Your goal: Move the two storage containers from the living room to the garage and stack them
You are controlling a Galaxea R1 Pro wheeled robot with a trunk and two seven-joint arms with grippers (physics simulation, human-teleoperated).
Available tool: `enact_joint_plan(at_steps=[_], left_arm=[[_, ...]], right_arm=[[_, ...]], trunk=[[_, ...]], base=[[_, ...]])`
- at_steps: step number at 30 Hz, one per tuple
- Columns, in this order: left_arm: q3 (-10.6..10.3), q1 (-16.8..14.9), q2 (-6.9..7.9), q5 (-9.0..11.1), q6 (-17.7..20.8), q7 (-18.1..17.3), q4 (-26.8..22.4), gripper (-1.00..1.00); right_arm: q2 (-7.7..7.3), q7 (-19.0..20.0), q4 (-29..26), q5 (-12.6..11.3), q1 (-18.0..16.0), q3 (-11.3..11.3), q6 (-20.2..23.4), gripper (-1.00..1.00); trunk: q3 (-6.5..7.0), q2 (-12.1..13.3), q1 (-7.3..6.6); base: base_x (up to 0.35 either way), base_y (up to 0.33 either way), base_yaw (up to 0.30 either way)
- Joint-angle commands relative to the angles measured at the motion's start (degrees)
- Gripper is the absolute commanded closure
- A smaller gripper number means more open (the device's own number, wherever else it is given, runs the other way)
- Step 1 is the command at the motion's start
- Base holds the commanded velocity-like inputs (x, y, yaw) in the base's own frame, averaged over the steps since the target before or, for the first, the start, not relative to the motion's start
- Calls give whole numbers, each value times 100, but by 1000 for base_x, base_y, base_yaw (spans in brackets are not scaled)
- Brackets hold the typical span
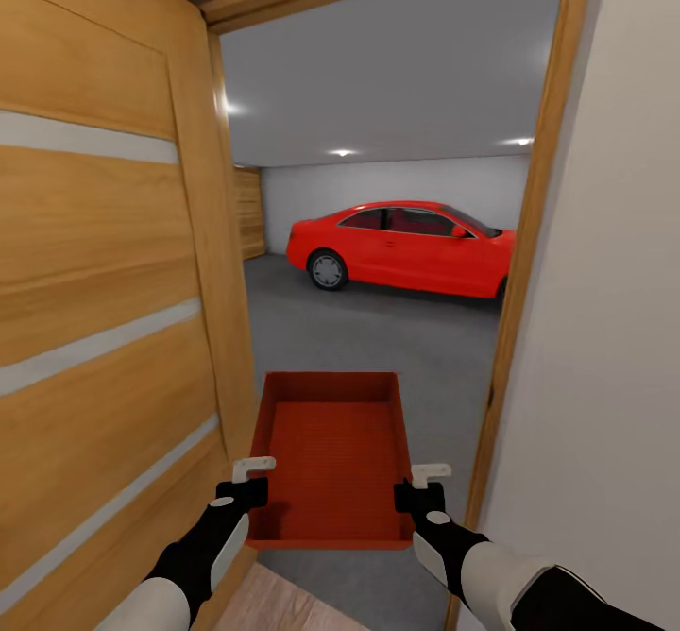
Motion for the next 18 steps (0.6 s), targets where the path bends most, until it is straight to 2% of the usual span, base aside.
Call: enact_joint_plan(at_steps=[1, 12, 18], left_arm=[[-2, -5, 13, -42, 48, 250, -20, 100], [-2, -5, 13, -42, 48, 250, -22, 100], [-2, -5, 13, -42, 49, 250, -22, 100]], right_arm=[[-18, -27, 13, -126, -6, 6, -45, 100], [-19, -24, 13, -126, -6, 6, -45, 100], [-12, -26, 13, -126, -6, 6, -45, 100]], trunk=[[-10, -9, 4], [-10, -9, 4], [-10, -9, 4]], base=[[244, 220, -238], [244, 220, -242], [244, 220, -59]])
